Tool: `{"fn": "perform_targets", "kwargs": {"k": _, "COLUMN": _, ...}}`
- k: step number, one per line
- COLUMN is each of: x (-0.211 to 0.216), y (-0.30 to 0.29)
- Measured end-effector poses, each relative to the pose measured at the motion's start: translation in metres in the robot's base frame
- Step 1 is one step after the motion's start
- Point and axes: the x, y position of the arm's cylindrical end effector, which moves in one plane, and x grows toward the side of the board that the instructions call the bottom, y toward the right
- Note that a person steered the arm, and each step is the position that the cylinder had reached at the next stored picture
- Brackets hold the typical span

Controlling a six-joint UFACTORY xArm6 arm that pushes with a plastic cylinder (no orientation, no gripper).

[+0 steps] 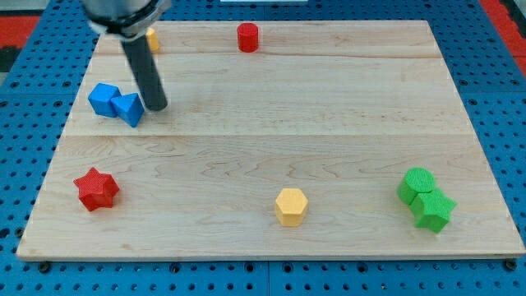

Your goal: Place the yellow heart diagonally to the bottom left of the red circle

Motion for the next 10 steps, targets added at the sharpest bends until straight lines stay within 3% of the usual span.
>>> {"fn": "perform_targets", "kwargs": {"k": 1, "x": -0.068, "y": -0.002}}
{"fn": "perform_targets", "kwargs": {"k": 2, "x": -0.090, "y": 0.014}}
{"fn": "perform_targets", "kwargs": {"k": 3, "x": -0.148, "y": 0.016}}
{"fn": "perform_targets", "kwargs": {"k": 4, "x": -0.166, "y": -0.041}}
{"fn": "perform_targets", "kwargs": {"k": 5, "x": -0.119, "y": -0.073}}
{"fn": "perform_targets", "kwargs": {"k": 6, "x": -0.094, "y": -0.011}}
{"fn": "perform_targets", "kwargs": {"k": 8, "x": -0.094, "y": 0.005}}
{"fn": "perform_targets", "kwargs": {"k": 10, "x": -0.119, "y": 0.023}}
